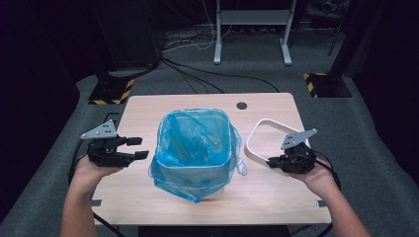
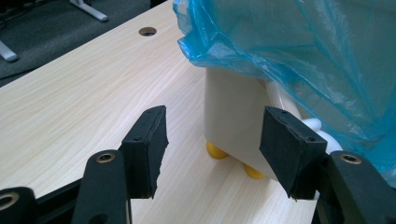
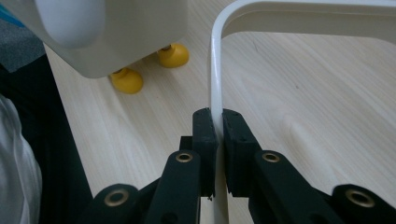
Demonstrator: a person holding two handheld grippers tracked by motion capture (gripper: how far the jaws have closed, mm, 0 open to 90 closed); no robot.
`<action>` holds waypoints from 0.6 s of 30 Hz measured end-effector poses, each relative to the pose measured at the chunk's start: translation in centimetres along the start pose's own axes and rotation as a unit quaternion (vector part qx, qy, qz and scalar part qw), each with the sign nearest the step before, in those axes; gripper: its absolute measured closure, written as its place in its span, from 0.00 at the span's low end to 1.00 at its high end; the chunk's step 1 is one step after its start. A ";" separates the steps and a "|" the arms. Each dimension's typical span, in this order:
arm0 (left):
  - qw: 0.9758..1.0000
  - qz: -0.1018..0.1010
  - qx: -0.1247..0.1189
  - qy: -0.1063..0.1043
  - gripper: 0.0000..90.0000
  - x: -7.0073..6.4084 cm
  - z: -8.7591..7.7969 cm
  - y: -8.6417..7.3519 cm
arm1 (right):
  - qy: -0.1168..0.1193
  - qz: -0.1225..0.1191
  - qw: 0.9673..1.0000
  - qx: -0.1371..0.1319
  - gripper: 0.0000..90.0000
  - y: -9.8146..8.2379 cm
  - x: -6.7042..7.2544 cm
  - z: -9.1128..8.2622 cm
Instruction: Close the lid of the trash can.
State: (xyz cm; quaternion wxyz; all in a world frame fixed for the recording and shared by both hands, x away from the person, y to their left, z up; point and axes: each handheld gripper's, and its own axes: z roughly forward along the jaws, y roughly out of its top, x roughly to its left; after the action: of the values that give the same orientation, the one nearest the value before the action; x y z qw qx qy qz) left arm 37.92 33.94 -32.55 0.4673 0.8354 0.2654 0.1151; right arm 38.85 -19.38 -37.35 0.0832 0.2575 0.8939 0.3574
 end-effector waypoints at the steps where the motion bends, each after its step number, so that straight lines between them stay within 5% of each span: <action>1: 1.000 0.000 0.000 0.000 0.45 0.0 0.0 0.0 | 0.000 -0.002 1.000 0.000 0.94 0.2 0.1 -0.2; 18: 1.000 -0.002 -0.001 0.002 0.45 0.0 -0.1 0.0 | -0.001 -0.026 1.000 -0.016 0.94 3.0 1.2 -3.0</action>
State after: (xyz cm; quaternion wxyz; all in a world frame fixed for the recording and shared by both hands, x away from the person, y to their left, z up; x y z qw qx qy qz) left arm 37.89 34.03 -32.53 0.4681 0.8341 0.2678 0.1162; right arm 38.04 -18.72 -33.13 0.0976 0.2336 0.8945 0.3686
